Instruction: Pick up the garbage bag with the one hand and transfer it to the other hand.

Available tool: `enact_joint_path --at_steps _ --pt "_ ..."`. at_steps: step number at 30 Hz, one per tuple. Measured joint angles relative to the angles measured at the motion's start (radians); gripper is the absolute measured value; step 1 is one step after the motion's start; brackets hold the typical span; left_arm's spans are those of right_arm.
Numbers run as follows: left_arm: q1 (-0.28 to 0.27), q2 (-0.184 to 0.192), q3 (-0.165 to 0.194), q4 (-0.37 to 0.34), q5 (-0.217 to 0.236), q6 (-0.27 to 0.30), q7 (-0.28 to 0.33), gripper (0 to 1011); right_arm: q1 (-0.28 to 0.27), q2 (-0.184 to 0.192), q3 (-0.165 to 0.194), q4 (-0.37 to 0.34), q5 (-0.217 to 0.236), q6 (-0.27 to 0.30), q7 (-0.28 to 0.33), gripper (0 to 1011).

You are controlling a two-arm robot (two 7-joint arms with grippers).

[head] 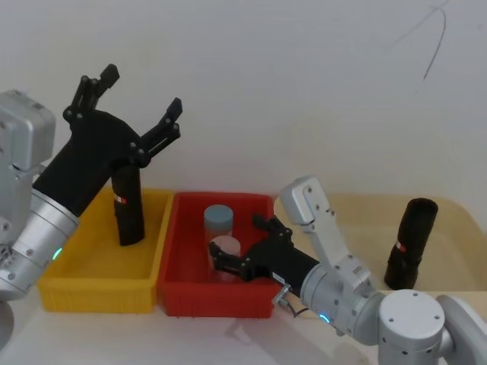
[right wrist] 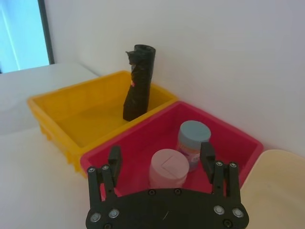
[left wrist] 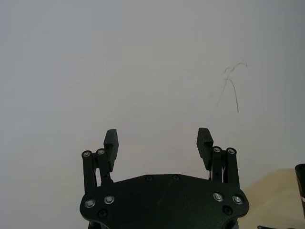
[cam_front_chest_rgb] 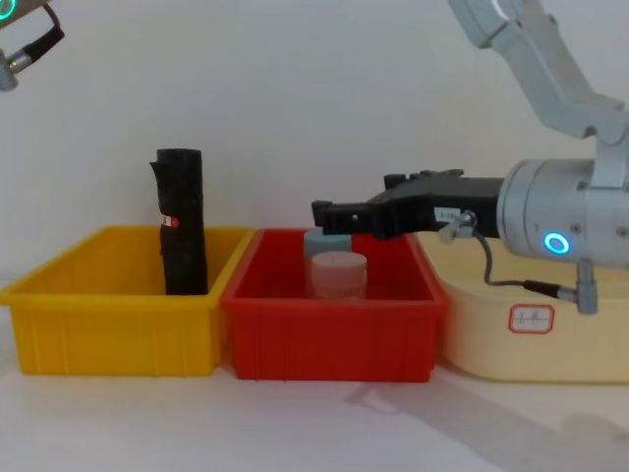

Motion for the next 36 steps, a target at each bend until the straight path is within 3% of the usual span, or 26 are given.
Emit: enact_joint_path --at_steps 24,36 --pt "0.005 0.005 -0.005 -0.011 0.006 0.002 0.006 1001 0.073 -0.007 -0.060 0.110 0.005 -0.005 0.034 1000" --pt "0.006 0.006 -0.006 -0.012 0.007 0.002 0.007 1001 0.116 -0.020 -0.073 0.178 0.001 -0.015 0.027 1000"
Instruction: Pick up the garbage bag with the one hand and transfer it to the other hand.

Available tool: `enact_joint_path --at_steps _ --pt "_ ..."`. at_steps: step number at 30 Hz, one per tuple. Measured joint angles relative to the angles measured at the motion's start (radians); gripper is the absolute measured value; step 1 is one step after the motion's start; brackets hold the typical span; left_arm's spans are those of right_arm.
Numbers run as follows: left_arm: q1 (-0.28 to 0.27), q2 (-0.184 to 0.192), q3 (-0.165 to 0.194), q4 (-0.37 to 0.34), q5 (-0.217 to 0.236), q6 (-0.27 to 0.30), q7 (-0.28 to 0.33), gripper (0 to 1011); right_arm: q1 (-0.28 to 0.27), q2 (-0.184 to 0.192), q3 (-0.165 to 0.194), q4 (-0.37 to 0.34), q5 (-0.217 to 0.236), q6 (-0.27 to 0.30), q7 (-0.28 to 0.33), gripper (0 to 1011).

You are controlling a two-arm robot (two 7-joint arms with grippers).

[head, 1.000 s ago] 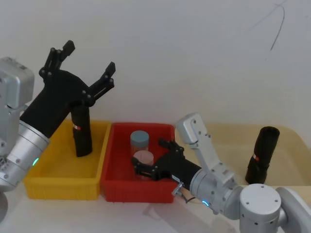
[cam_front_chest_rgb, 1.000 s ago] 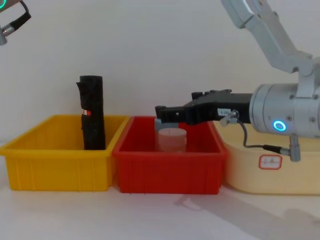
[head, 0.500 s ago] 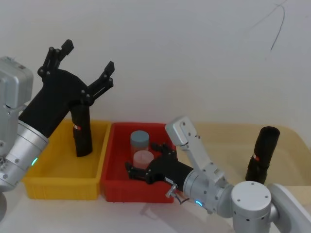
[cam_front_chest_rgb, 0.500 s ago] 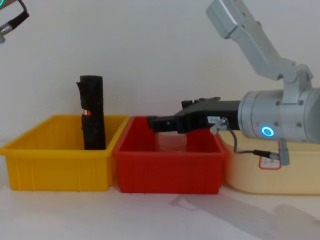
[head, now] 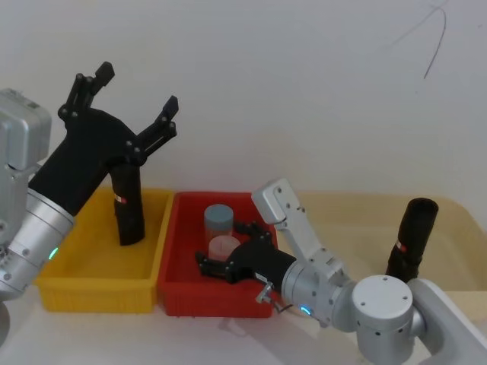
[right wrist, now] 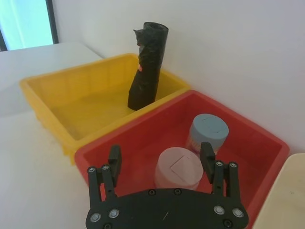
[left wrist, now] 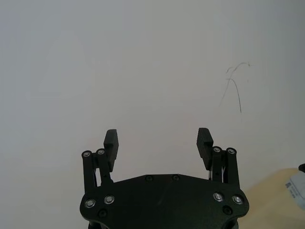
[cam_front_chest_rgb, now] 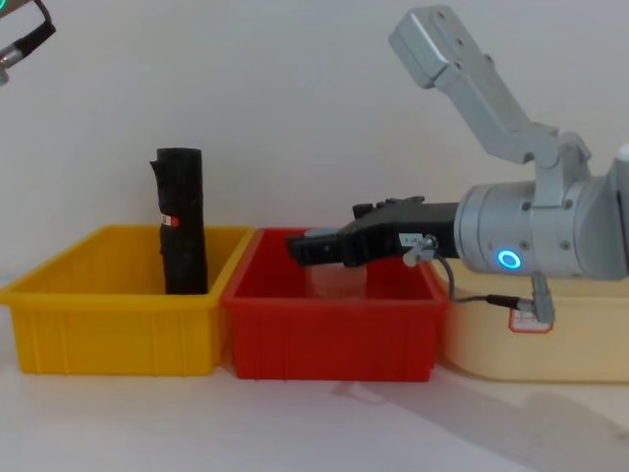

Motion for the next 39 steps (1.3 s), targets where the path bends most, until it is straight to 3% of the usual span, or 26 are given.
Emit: enact_joint_path --at_steps 22,39 --pt "0.000 0.000 0.000 -0.001 0.000 0.000 0.000 1001 0.058 -0.022 -0.006 0.114 0.014 0.015 -0.016 1000" --pt "0.000 0.000 0.000 -0.001 0.000 0.000 0.000 1001 0.082 -0.029 -0.016 0.161 0.011 0.026 -0.015 1000"
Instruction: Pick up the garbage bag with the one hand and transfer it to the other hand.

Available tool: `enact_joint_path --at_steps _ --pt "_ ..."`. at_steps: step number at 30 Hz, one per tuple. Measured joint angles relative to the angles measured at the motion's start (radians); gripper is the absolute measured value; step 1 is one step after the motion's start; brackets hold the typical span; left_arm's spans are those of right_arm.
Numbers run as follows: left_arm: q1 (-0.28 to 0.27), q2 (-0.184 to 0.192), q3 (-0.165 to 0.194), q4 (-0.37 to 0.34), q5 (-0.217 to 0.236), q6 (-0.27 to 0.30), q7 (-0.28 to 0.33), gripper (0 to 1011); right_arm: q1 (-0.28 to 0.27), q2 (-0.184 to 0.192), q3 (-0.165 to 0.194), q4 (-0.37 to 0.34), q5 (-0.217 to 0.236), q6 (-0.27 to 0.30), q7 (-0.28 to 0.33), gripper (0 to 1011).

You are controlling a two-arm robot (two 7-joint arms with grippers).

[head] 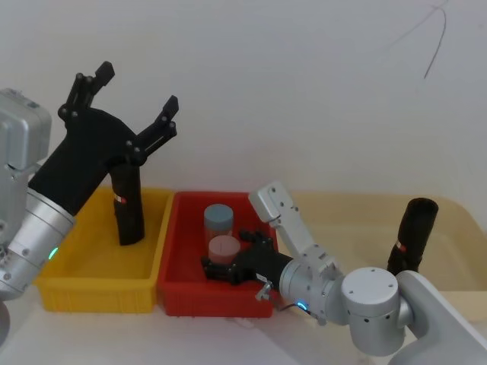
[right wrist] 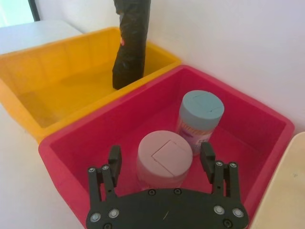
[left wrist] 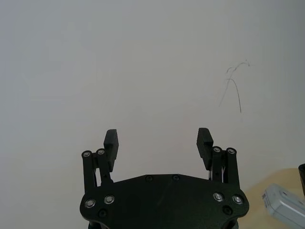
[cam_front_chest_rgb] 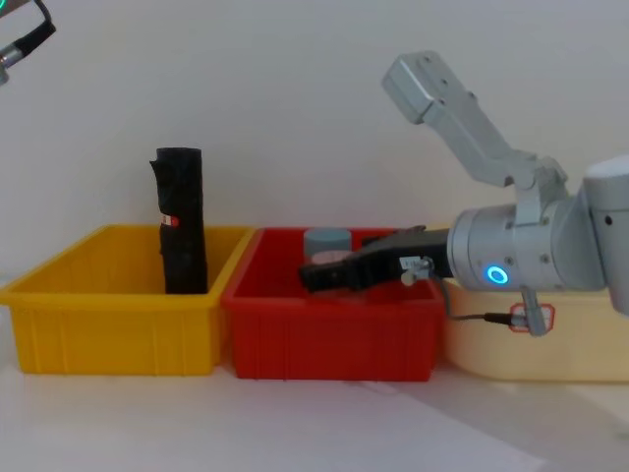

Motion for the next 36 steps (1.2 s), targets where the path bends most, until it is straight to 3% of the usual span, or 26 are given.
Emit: enact_joint_path --at_steps 9,15,25,36 --pt "0.000 0.000 0.000 0.000 0.000 0.000 0.000 1001 0.005 -0.001 -0.011 0.008 -0.014 0.005 0.006 874" --pt "0.000 0.000 0.000 0.000 0.000 0.000 0.000 1001 0.005 -0.002 -0.011 0.008 -0.020 0.006 0.007 672" --pt "0.000 0.000 0.000 0.000 0.000 0.000 0.000 1001 -0.002 0.001 0.004 -0.021 -0.016 0.004 0.006 668" --pt "0.000 0.000 0.000 0.000 0.000 0.000 0.000 1001 -0.022 0.011 0.067 -0.128 0.033 -0.012 -0.020 668"
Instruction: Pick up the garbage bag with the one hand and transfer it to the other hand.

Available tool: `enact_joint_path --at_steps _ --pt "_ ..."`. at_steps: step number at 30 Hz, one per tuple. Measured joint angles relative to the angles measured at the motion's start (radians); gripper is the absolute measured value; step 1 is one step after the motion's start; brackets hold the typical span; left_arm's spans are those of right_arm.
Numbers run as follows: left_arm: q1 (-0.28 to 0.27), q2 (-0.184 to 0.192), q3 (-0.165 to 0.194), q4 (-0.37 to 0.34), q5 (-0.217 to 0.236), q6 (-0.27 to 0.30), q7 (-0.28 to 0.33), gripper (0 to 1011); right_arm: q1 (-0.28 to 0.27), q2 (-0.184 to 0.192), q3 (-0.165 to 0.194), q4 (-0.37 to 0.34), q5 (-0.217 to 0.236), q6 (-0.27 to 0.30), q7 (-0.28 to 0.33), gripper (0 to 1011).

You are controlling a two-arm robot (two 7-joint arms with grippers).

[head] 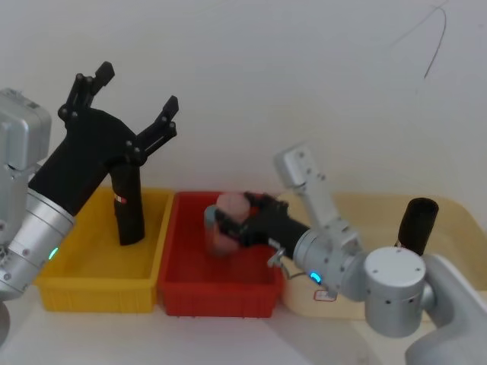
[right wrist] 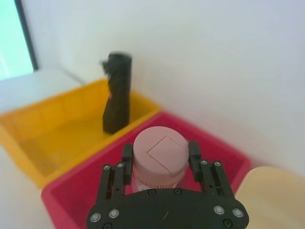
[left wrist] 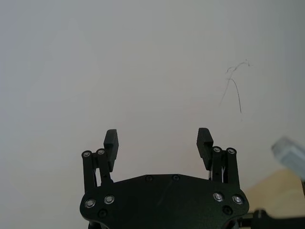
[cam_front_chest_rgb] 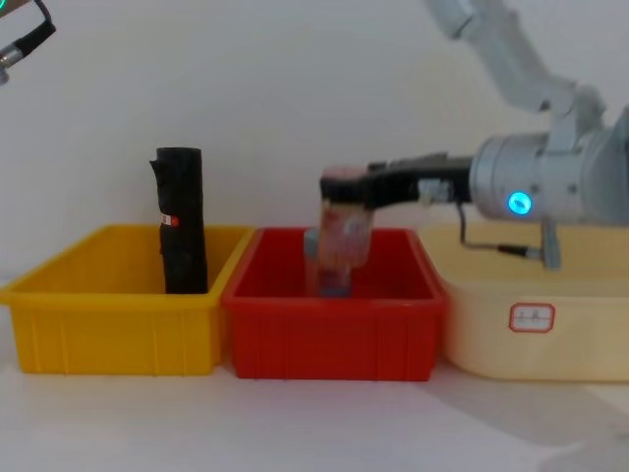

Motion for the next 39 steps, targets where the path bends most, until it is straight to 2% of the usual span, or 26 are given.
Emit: enact_joint_path --at_steps 1,6,12,15,22,29,39 --pt "0.000 0.000 0.000 0.000 0.000 0.000 0.000 1001 0.000 0.000 0.000 0.000 0.000 0.000 0.000 668" --pt "0.000 0.000 0.000 0.000 0.000 0.000 0.000 1001 -0.013 0.014 0.044 -0.054 0.022 -0.008 -0.023 668" --pt "0.000 0.000 0.000 0.000 0.000 0.000 0.000 1001 -0.040 0.045 0.095 -0.109 0.043 -0.011 -0.052 668" --pt "0.000 0.000 0.000 0.000 0.000 0.000 0.000 1001 -0.058 0.061 0.110 -0.128 0.048 -0.008 -0.062 668" --pt "0.000 0.000 0.000 0.000 0.000 0.000 0.000 1001 -0.098 0.092 0.122 -0.151 0.045 0.005 -0.078 668" --pt "0.000 0.000 0.000 0.000 0.000 0.000 0.000 1001 -0.145 0.122 0.122 -0.155 0.018 0.020 -0.100 668" --pt "0.000 0.000 0.000 0.000 0.000 0.000 0.000 1001 -0.175 0.132 0.147 -0.146 0.001 0.027 -0.141 668"
